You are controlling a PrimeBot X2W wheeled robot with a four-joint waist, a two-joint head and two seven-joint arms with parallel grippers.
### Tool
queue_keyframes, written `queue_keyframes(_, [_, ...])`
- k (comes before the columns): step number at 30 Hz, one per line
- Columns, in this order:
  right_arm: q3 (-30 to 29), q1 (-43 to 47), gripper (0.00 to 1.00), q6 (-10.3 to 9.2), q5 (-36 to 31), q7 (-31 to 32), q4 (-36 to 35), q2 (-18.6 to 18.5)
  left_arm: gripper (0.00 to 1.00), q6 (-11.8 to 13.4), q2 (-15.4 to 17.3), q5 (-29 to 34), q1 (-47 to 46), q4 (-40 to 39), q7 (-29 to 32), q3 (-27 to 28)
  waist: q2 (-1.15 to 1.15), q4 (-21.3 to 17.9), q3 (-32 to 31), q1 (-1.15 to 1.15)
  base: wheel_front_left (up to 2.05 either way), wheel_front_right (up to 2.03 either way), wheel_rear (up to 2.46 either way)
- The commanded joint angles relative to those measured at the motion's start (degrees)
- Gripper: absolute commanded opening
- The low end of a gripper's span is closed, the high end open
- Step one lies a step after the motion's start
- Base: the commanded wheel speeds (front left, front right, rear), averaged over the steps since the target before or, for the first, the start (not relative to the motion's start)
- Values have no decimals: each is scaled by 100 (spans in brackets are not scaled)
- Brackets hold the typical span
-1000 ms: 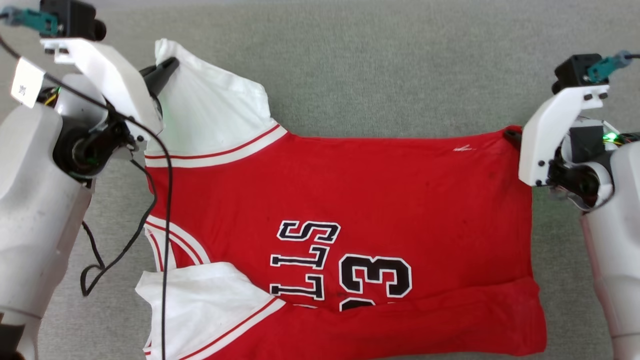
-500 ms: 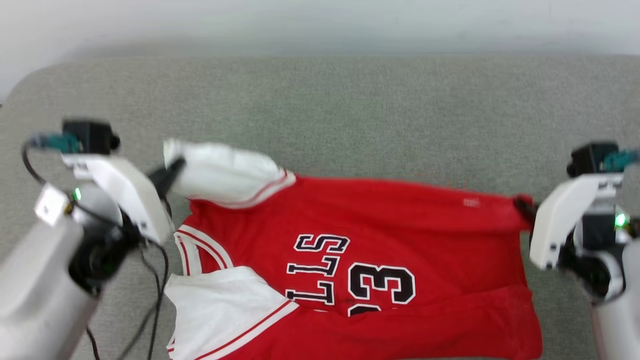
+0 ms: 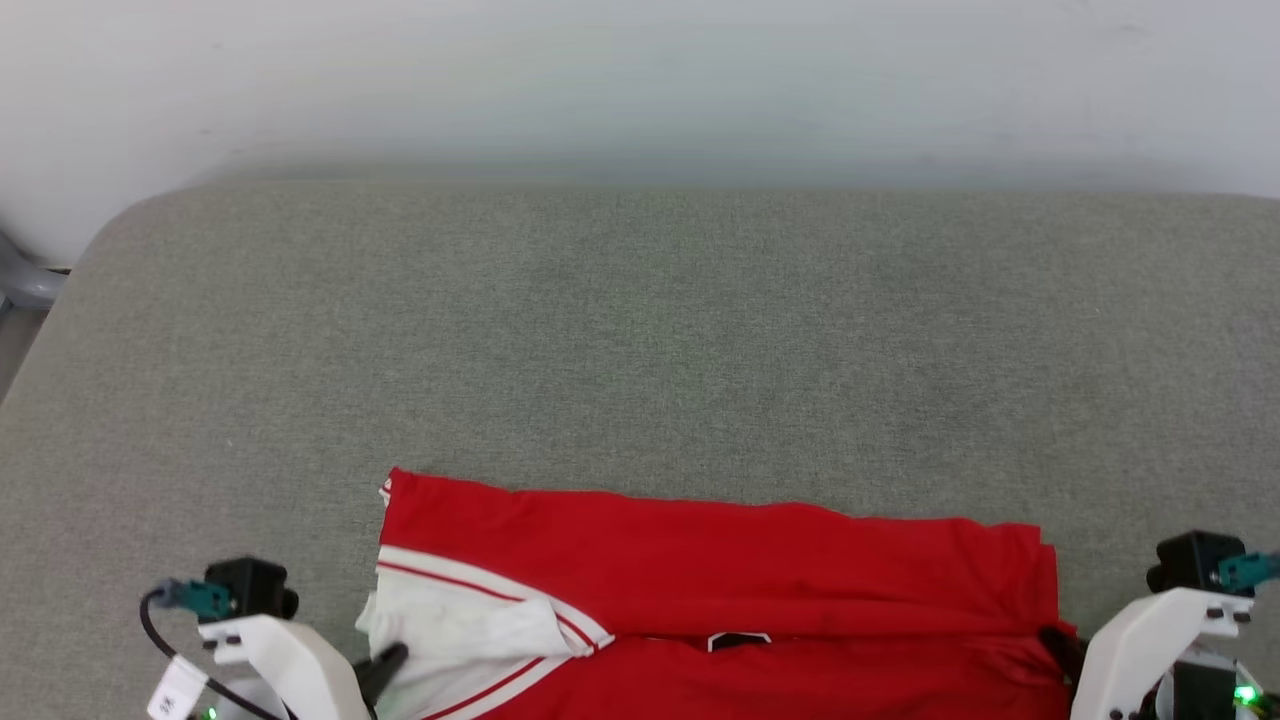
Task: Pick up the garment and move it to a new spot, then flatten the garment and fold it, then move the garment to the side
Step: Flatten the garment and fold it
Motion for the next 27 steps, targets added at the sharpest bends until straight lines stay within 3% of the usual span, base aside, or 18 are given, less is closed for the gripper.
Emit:
queue_keyframes(1, [-46, 168, 0, -2, -19, -57, -8, 62, 0, 41, -63, -84, 183, 11, -26, -13, 0, 16, -34, 1, 0, 0, 0])
queue_keyframes(2, [-81, 229, 0, -2, -26, -93, 3, 96, 0, 47, -94, -117, 241, 29, -45, -17, 0, 19, -44, 1, 0, 0, 0])
queue_keyframes(3, [-104, 293, 24, -2, -7, -123, 21, 132, 0, 23, -137, -135, 283, 54, -65, -33, 0, 22, -52, 1, 0, 0, 0])
queue_keyframes(4, [-126, 365, 87, -2, -3, -174, 21, 163, 5, -9, -193, -131, 309, 86, -114, -51, 0, 31, -62, 1, 0, 0, 0])
queue_keyframes(5, [-143, 412, 100, -2, 20, -246, -5, 198, 43, -49, -257, -146, 337, 111, -145, -73, 0, 41, -64, 1, 0, 0, 0])
queue_keyframes(6, [-140, 464, 100, -2, 23, -324, -22, 223, 84, -67, -317, -151, 353, 145, -181, -98, 0, 50, -70, 1, 0, 0, 0])
queue_keyframes(7, [-109, 517, 100, -2, 1, -447, -67, 243, 100, -109, -366, -118, 345, 178, -256, -96, 0, 56, -80, 1, 0, 0, 0])
queue_keyframes(16, [-153, 638, 100, -2, 108, -1853, -550, 352, 100, -339, -711, 361, 17, 247, -1353, 107, 0, 50, -236, 1, 0, 0, 0])
queue_keyframes(22, [-353, 562, 100, -2, -128, -1850, -650, 368, 100, -290, -819, 724, -56, 92, -2109, 271, 0, -12, -389, 1, 0, 0, 0])
queue_keyframes(27, [-460, 451, 100, -2, -361, -1369, -593, 321, 100, 38, -845, 1271, -24, -206, -2805, 431, 0, -47, -459, 1, 0, 0, 0])
